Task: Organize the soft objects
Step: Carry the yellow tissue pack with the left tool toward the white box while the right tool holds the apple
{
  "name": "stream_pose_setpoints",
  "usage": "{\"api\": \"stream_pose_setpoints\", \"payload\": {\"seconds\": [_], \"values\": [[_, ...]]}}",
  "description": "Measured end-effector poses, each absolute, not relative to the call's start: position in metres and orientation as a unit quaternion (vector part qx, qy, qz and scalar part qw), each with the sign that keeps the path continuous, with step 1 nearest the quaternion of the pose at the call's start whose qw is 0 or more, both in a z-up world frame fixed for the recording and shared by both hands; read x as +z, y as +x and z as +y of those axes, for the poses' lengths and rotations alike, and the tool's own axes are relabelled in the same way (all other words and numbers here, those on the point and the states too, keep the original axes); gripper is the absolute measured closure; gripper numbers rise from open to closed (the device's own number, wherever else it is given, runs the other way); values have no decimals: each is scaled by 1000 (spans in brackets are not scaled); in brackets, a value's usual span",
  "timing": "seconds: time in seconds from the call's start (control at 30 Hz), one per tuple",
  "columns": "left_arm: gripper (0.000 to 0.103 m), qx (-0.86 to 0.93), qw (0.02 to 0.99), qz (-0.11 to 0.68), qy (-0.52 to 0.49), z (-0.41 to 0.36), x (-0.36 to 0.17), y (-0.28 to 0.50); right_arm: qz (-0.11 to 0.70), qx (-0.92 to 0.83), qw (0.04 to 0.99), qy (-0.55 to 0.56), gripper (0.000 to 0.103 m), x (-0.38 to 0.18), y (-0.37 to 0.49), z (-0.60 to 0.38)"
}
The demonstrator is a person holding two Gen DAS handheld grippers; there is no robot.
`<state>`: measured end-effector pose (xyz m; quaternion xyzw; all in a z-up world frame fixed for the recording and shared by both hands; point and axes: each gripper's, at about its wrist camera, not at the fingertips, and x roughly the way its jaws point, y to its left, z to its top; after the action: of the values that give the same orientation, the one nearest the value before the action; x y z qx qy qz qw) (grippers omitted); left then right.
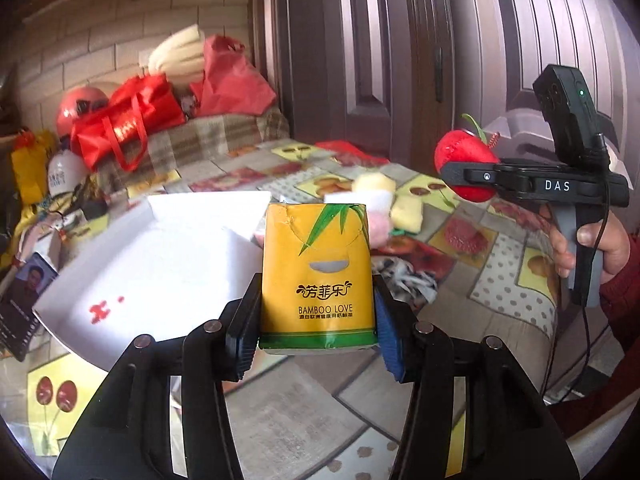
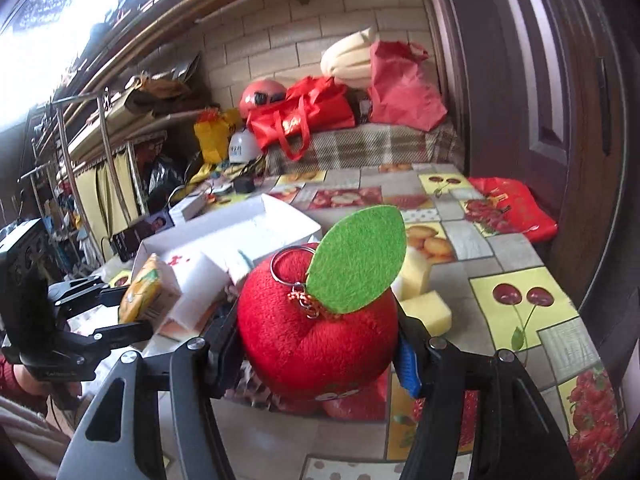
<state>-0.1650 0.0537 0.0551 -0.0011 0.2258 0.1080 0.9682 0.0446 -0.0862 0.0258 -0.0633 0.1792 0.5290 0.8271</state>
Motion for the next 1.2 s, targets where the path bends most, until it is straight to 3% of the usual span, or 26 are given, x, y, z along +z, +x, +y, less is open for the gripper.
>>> {"api": "stream_pose_setpoints", "payload": {"seconds": [0.37, 0.73, 1.2], "values": [[53, 242, 960, 135, -48, 105, 59, -205, 125, 492, 862, 10, 41, 12, 38, -77], [53, 278, 955, 98, -43, 124, 60, -230, 91, 504, 859, 0, 40, 15, 20, -57], [53, 301, 944, 128, -42, 175, 54, -233, 90, 567, 818, -44, 39, 13, -22, -2]]}}
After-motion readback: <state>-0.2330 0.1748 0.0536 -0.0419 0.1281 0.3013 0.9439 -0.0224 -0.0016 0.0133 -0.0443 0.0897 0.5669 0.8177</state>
